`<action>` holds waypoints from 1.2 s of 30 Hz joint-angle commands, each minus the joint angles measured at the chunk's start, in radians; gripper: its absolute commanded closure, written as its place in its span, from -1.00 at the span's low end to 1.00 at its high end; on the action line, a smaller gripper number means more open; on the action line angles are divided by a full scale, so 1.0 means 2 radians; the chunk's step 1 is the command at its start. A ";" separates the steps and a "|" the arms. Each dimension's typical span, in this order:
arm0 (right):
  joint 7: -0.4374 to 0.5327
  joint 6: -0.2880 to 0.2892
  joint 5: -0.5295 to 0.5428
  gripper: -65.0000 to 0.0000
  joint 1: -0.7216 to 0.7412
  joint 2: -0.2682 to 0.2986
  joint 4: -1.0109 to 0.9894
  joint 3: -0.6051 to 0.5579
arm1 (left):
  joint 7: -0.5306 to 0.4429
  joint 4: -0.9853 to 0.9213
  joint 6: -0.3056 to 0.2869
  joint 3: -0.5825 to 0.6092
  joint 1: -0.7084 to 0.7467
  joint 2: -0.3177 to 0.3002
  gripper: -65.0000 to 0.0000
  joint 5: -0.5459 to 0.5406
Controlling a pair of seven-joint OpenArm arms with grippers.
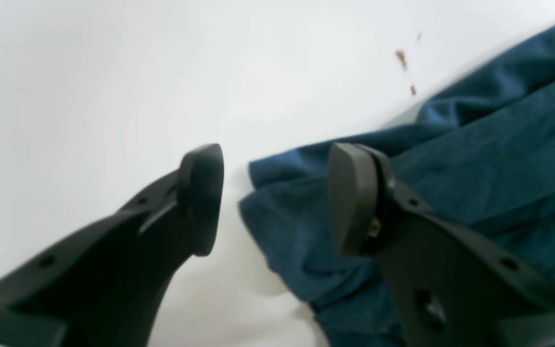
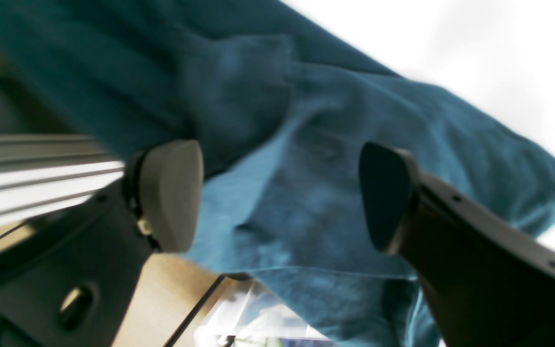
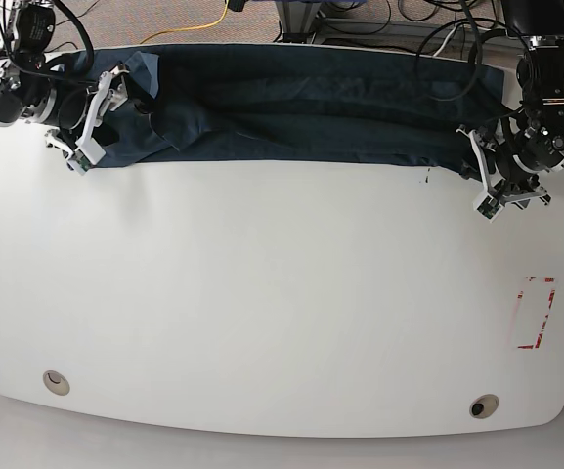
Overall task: Layout the t-shirt on the table in an organized manner, then fold the t-shirt properly
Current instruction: 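Pull the folded t-shirt's side edges apart with both grippers, smoothing it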
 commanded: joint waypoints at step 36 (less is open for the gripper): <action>0.093 0.001 -0.164 0.62 -0.050 -0.099 0.014 -0.069 | -0.008 0.023 0.001 -0.003 -0.007 -0.006 0.00 -0.005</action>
